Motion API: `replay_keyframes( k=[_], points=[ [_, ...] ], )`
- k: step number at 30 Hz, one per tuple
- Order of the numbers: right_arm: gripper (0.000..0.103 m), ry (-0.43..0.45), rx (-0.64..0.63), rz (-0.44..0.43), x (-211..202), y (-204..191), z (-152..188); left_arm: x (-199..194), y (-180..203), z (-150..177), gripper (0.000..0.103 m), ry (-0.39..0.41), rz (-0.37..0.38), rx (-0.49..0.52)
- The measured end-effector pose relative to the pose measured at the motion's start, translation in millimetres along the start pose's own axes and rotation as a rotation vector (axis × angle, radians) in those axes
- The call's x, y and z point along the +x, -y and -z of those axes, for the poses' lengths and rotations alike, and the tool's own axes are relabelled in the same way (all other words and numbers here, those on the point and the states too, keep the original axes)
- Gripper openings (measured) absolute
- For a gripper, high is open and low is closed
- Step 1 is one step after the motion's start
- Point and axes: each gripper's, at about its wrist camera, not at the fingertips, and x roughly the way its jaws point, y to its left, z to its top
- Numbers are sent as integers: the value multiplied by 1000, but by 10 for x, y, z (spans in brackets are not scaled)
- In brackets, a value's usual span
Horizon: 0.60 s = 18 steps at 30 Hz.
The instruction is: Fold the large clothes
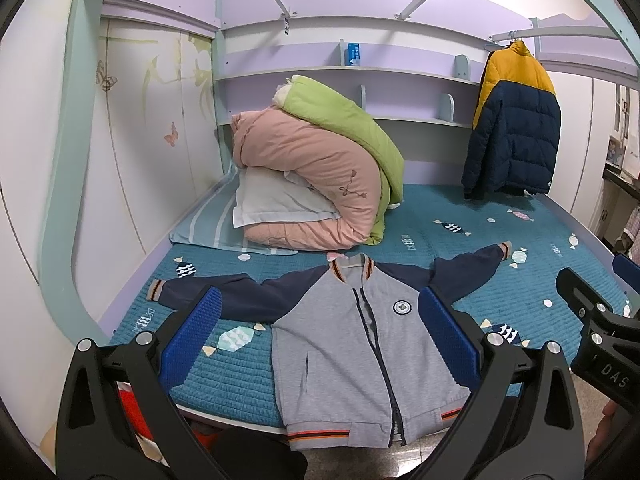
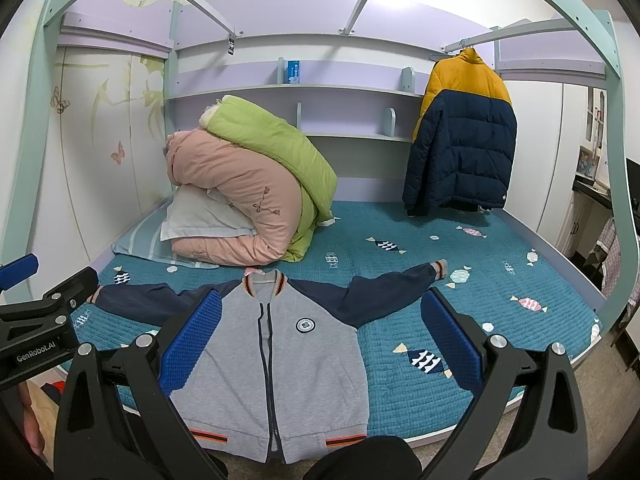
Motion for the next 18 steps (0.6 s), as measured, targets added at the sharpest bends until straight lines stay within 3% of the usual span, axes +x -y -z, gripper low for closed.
replay_keyframes(
  k=[18],
  points=[
    [96,-11,0,1,63,6,17,71,24,39,98,-13,-4,-1]
  ],
)
